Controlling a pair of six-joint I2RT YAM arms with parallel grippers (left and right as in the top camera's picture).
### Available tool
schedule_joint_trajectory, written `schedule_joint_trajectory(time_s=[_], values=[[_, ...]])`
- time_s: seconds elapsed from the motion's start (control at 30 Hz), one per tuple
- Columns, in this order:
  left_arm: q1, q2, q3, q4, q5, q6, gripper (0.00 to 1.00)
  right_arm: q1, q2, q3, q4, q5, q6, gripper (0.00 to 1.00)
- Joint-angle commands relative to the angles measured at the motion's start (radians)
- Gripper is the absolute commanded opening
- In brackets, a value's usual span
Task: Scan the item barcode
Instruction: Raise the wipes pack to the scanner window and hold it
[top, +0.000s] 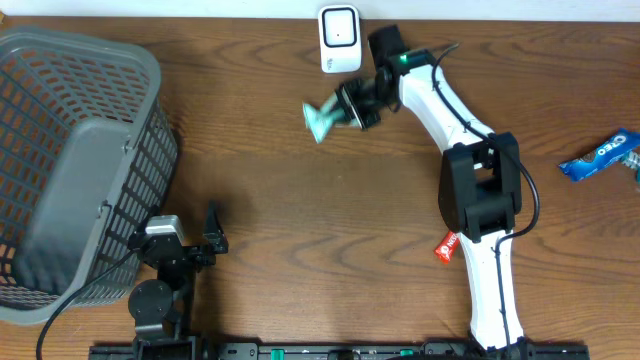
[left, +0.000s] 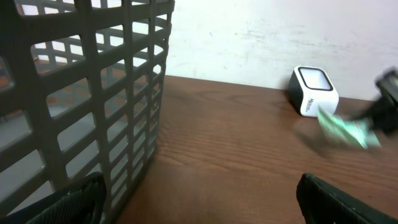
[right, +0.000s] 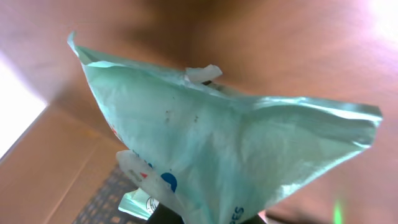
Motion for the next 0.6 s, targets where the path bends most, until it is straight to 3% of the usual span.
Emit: schedule_joint_trajectory(time_s=[0.0, 0.27, 0.57], values=[[0.005, 0.002, -0.011, -0.040, 0.017, 0.018, 0.98, 0.002, -0.016, 0.102, 0.063, 0.124, -0.039, 0.01], [0.005, 0.002, -0.011, -0.040, 0.017, 0.018, 0.98, 0.016, -0.016, 0.244, 0.151, 0.555, -0.008, 0.02], [0.005, 0.002, -0.011, -0.040, 0.017, 0.018, 0.98, 0.016, 0.008, 0.244, 0.321, 0.772, 0.034, 0.02]])
